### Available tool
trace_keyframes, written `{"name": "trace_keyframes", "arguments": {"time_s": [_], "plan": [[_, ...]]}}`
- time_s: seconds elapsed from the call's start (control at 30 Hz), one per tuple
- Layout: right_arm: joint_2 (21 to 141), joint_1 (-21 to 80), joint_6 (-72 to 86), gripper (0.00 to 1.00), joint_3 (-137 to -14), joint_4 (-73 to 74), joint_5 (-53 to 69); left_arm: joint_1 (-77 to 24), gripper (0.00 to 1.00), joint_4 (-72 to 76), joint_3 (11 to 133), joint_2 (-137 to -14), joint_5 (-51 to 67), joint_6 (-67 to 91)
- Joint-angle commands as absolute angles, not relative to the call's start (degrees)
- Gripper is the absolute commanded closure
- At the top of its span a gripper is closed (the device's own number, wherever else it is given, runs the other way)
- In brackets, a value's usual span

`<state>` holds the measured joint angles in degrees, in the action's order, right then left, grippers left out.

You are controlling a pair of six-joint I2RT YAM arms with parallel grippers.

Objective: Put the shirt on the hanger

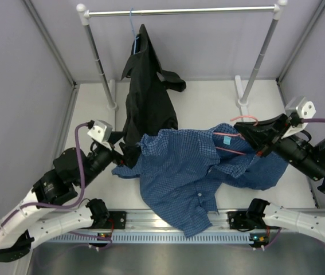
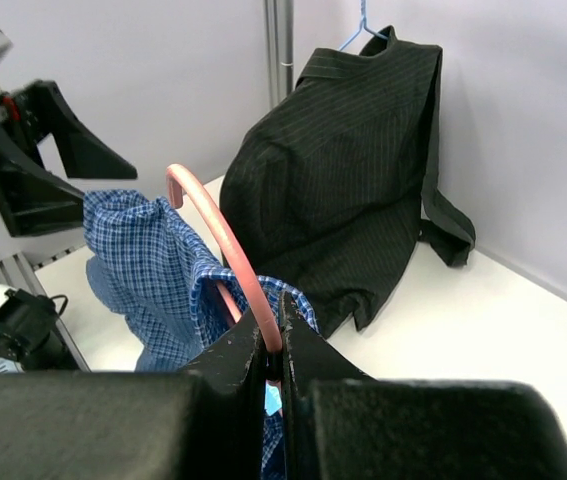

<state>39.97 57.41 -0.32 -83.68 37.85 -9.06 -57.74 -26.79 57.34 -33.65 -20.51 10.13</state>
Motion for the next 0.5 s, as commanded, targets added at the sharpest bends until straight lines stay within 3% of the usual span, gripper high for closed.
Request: {"name": "trace_keyframes", "arguments": {"time_s": [0.0, 0.13, 0.2, 0.33, 0.47], "plan": [[40.3, 58.2, -0.4, 1.0, -86.2, 35.1, -10.2, -57.5, 0.02, -24.2, 62.6, -32.0, -18.1, 6.8], [41.2, 58.3, -0.4, 1.0, -85.9, 35.2, -10.2, -57.6, 0.02, -24.1, 69.8, -35.5, -11.8, 2.3], [42.0, 58.2, -0.4, 1.0, -85.7, 35.7, -9.9, -57.6, 0.02, -25.2, 74.2, -40.3, -1.0, -0.7], [43.9, 58.2, -0.9, 1.0, -85.6, 36.6, -3.3, -57.7, 0.02, -33.5, 90.7, -60.8, 16.4, -6.5], [43.9, 58.2, -0.4, 1.0, -84.9, 36.7, -1.5, -57.7, 0.02, -35.4, 94.5, -69.9, 26.7, -10.2]]}}
